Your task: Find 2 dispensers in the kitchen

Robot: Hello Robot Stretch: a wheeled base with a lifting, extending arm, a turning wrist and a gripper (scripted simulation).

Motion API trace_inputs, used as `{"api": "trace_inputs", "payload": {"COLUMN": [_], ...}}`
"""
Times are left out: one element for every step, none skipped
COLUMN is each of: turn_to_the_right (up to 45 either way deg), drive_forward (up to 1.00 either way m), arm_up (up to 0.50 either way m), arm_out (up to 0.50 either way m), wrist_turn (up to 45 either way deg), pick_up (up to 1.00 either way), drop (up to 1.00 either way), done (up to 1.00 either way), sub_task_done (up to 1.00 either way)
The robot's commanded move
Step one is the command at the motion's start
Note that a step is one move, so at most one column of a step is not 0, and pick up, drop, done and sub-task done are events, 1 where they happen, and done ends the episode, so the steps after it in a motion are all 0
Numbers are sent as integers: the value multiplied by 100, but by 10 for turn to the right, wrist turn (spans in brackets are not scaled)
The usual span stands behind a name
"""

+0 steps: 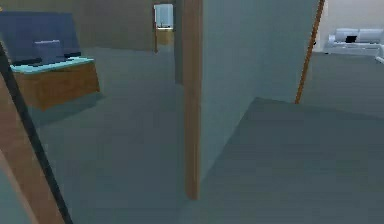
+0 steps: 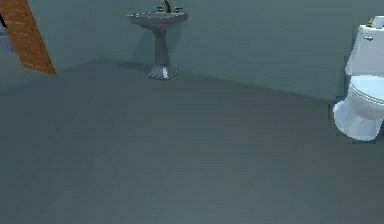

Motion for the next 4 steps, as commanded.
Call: {"api": "trace_inputs", "payload": {"turn_to_the_right": [0, -90, 0, -450], "drive_forward": [40, 0, 45, 0], "arm_up": [0, 0, 0, 0], "arm_out": [0, 0, 0, 0], "wrist_turn": [0, 0, 0, 0], "pick_up": [0, 0, 0, 0], "drop": [0, 0, 0, 0], "done": [0, 0, 0, 0], "sub_task_done": [0, 0, 0, 0]}}
